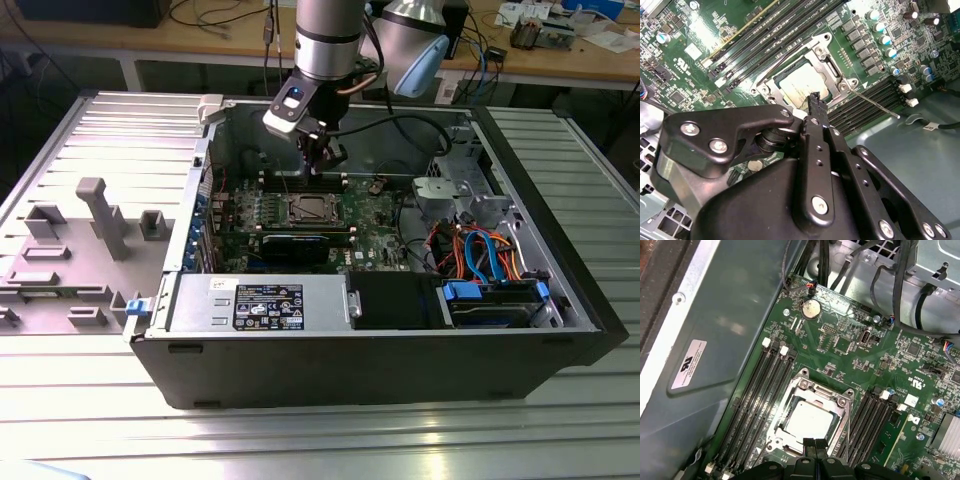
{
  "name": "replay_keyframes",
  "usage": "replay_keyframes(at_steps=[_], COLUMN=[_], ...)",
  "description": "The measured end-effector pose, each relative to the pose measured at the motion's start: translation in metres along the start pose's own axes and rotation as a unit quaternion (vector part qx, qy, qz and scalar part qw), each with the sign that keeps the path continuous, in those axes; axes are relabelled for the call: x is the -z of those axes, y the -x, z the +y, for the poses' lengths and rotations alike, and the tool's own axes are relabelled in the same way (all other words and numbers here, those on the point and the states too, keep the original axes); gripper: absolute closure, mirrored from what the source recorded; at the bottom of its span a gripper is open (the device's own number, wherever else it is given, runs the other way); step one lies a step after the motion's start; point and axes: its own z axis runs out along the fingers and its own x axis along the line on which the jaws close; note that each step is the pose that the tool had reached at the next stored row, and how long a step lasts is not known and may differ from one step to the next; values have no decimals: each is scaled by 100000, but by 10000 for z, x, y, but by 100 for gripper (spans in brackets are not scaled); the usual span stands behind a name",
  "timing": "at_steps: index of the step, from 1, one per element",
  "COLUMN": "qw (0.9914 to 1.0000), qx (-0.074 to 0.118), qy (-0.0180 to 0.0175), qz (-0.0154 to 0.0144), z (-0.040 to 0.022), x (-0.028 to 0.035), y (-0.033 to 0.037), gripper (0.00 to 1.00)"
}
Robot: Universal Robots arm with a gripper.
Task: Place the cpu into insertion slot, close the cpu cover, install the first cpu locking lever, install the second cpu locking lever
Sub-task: 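Install the first cpu locking lever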
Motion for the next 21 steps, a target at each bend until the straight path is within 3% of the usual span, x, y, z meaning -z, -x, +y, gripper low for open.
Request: replay_keyframes(at_steps=[21], qw=[99972], qx=[2362], qy=[22], qz=[-75], z=[0], x=[-1], y=[0], gripper=[89])
